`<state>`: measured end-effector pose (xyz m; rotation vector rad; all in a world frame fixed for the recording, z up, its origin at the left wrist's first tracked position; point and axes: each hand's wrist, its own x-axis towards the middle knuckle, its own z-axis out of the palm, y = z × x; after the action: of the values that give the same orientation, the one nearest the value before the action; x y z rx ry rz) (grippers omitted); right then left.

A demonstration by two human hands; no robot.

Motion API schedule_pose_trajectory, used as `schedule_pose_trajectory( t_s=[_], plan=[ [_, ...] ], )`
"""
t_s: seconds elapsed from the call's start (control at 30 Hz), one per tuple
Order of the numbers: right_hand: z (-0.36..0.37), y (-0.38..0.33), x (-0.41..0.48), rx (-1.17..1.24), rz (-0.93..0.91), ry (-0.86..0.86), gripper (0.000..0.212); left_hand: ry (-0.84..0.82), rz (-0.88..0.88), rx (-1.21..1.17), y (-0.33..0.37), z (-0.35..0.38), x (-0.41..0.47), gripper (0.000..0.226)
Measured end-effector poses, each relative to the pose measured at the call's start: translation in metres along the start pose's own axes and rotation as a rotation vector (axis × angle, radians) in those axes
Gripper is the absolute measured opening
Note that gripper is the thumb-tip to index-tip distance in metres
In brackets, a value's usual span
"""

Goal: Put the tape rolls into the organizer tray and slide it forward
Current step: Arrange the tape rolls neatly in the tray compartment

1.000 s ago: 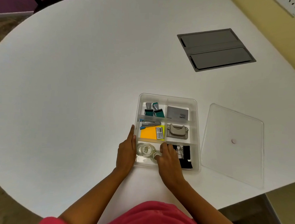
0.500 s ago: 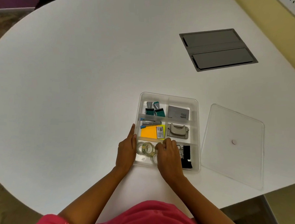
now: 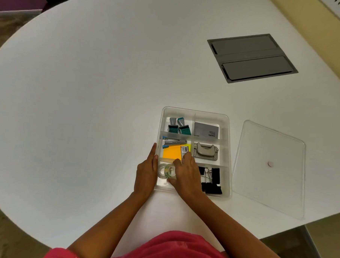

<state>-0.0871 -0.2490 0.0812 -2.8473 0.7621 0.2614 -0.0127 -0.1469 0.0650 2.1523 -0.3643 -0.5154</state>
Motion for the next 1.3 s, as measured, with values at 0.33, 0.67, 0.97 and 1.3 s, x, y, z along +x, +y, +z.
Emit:
schedule_pose_trajectory(
  t_s=[0.33,0.67,0.97,1.3],
  plan=[
    [-0.002,0.017,-0.02,-0.088,0.162,0.003,0.065,0.015,0.019,-0.006,0.002,-0.001,-0.002,0.045],
    [-0.001,0.01,-0.021,-0.077,0.125,0.068,0.052,0.022,0.013,0.003,0.004,-0.001,-0.003,0.046],
    [0.002,0.016,-0.01,-0.09,0.006,0.07,0.038,0.019,0.022,0.016,0.002,-0.002,-0.002,0.046],
    [0.001,0.011,-0.015,-0.076,0.025,0.11,0.037,0.013,0.018,0.009,0.003,-0.003,-0.003,0.046]
  ],
)
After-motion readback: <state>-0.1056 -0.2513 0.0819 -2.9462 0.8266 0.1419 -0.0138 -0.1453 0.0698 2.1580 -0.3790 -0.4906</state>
